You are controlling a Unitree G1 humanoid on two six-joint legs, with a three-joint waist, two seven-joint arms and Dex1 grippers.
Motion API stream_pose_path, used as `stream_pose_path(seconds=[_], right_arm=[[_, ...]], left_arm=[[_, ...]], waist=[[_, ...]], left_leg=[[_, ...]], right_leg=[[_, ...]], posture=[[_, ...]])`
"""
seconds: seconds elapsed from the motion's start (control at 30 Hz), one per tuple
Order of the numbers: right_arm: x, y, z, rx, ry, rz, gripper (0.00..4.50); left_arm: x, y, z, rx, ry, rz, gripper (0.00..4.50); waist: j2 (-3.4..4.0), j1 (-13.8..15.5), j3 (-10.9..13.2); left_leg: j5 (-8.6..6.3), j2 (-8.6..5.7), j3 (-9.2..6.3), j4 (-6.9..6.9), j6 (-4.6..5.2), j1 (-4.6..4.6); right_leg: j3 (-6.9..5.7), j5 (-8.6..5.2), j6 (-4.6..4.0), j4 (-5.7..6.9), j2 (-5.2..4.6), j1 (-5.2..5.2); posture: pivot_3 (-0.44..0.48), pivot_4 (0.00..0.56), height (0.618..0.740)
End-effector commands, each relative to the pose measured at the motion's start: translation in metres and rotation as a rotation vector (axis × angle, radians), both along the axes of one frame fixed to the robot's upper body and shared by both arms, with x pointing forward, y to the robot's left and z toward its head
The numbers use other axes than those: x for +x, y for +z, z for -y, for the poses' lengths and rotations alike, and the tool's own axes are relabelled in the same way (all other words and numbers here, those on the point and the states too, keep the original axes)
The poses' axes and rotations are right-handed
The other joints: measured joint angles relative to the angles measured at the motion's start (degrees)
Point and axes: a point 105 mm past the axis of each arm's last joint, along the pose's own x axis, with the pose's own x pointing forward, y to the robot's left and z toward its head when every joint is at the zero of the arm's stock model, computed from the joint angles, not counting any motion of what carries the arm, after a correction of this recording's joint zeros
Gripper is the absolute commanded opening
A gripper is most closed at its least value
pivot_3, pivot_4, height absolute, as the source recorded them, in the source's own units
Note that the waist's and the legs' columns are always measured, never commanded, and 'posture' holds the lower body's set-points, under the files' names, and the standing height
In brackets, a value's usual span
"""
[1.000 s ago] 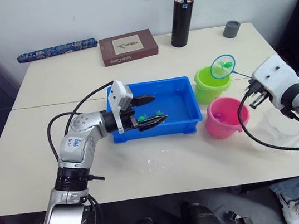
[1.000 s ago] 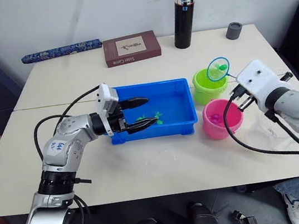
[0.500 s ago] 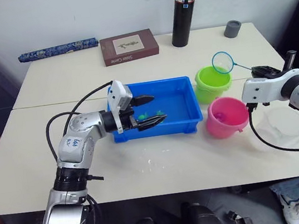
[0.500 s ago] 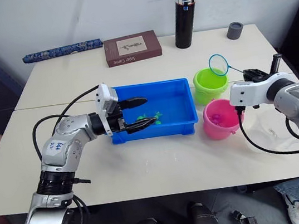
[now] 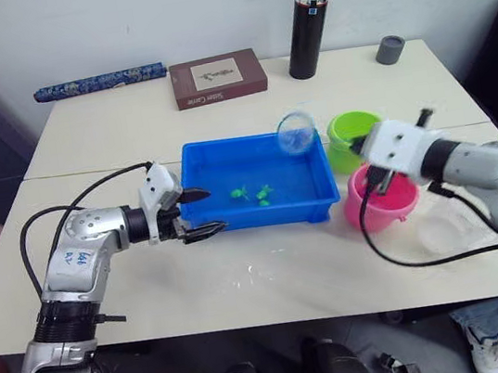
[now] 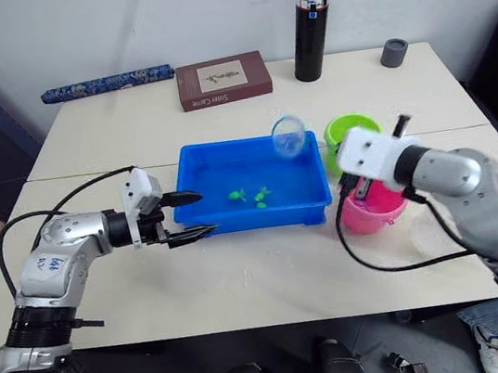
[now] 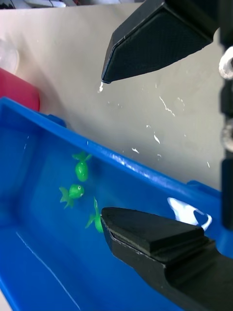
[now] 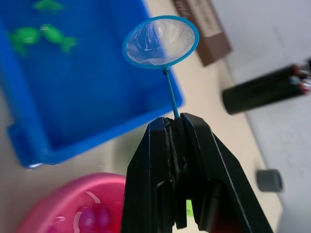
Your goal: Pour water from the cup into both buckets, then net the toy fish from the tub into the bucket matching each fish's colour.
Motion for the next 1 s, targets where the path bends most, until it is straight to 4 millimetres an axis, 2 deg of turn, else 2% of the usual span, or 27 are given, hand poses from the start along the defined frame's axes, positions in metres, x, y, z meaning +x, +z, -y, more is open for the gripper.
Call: stream_pose_path(seconds=[0.03,0.2,0.37,0.53,0.7,0.77,0.9,1.0], right_arm=[[0.005,-0.005,-0.010,-0.069,0.051,0.015,0.00],[0.014,-0.020,-0.015,-0.134,0.068,0.005,0.00],[0.017,-0.020,-0.021,-0.107,0.089,0.006,0.00],[0.019,-0.030,-0.017,-0.140,0.076,-0.011,0.00],[0.021,-0.038,-0.026,-0.120,0.094,-0.040,0.00],[0.022,-0.032,-0.024,-0.116,0.085,-0.025,0.00],[0.018,-0.003,-0.021,0.004,0.069,0.015,0.00],[0.012,0.003,-0.026,0.039,0.086,0.016,0.00]], left_arm=[[-0.002,0.013,-0.005,-0.005,0.026,0.042,4.40],[-0.005,0.012,-0.009,0.006,0.044,0.032,4.40],[-0.010,0.012,-0.014,0.019,0.059,0.024,4.40],[-0.015,0.012,-0.016,0.025,0.064,0.018,4.40],[-0.014,0.015,-0.013,0.019,0.068,0.025,4.40],[-0.014,0.015,-0.014,0.021,0.072,0.027,4.40],[-0.016,0.013,-0.018,0.022,0.087,0.023,4.40],[-0.016,0.012,-0.018,0.020,0.089,0.022,4.40]], waist=[[0.00,-0.2,0.0],[0.00,-0.3,0.0],[0.00,-0.4,0.0],[0.00,-0.2,0.0],[0.00,-0.3,0.0],[0.00,-0.3,0.0],[0.00,-0.3,0.0],[0.00,-0.3,0.0]], left_leg=[[0.00,-0.01,0.01,0.00,0.01,0.00],[0.00,0.02,0.02,-0.01,0.00,0.01],[0.00,0.03,0.03,0.00,0.00,0.01],[0.00,0.01,0.02,0.00,0.00,0.01],[0.00,0.01,0.03,0.01,0.00,0.02],[0.00,0.01,0.03,0.01,0.00,0.01],[0.00,0.01,0.03,0.01,0.00,0.01],[0.00,0.03,0.02,0.01,0.00,0.01]], right_leg=[[0.00,0.00,0.00,0.00,0.00,0.00],[-0.01,0.00,0.00,0.09,0.04,-0.05],[-0.01,-0.01,-0.01,0.11,0.05,-0.06],[0.00,0.00,-0.01,0.11,0.03,-0.05],[0.00,0.00,-0.01,0.12,0.04,-0.05],[0.00,-0.01,-0.01,0.13,0.04,-0.06],[0.00,-0.01,-0.01,0.13,0.04,-0.06],[-0.01,-0.01,-0.01,0.13,0.05,-0.06]], posture=[[0.000,0.150,0.740],[0.000,0.150,0.740],[0.000,0.150,0.740],[0.000,0.150,0.740],[0.000,0.150,0.740],[0.000,0.150,0.740],[0.000,0.150,0.740],[0.000,0.150,0.740]])
